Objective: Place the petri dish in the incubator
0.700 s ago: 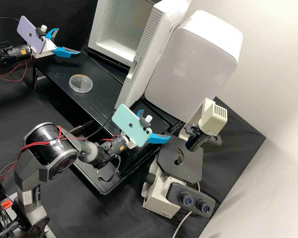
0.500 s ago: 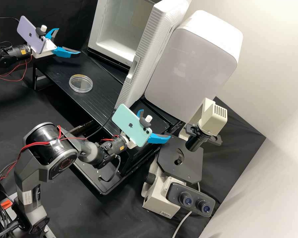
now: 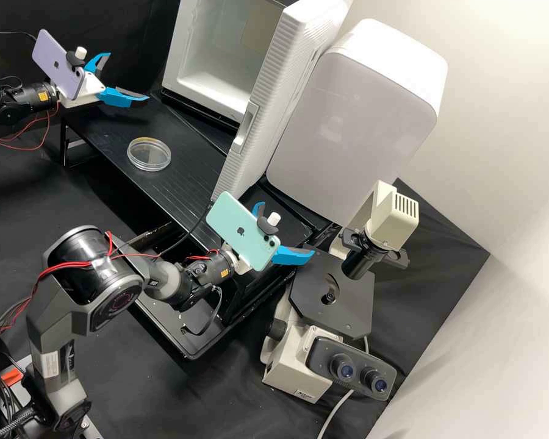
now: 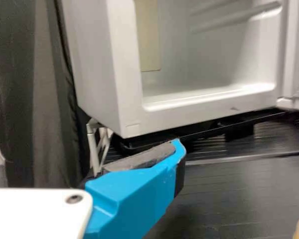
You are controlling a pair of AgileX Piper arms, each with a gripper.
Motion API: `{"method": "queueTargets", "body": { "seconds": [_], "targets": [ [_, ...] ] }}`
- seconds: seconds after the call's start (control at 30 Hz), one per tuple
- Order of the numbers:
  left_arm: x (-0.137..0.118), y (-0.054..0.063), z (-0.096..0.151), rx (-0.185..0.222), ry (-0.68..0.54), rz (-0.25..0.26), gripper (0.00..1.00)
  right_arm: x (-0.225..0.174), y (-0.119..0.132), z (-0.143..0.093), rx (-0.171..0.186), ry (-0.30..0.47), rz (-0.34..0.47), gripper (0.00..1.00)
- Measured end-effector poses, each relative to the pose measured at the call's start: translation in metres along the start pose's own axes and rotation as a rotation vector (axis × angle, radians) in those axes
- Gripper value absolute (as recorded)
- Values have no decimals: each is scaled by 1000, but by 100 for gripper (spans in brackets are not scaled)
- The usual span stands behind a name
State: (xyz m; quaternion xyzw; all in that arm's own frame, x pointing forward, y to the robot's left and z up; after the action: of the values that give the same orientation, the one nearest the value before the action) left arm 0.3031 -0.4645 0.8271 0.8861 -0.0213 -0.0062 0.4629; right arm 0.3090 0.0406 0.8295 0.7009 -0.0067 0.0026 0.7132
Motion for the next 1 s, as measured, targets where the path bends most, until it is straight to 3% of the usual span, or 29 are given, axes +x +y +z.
{"method": "queueTargets", "body": {
  "seconds": [0.27,0.57,0.83,1.0],
  "targets": [
    [-23,9,17,1,-66,23,100,0,0,0,0,0,0,100],
    [-53,4,25,-32,-150,-11,100,0,0,0,0,0,0,100],
    [-80,3,40,-29,-290,43,100,0,0,0,0,0,0,100],
    [-90,-4,49,-33,-345,36,100,0,0,0,0,0,0,100]
  ]
}}
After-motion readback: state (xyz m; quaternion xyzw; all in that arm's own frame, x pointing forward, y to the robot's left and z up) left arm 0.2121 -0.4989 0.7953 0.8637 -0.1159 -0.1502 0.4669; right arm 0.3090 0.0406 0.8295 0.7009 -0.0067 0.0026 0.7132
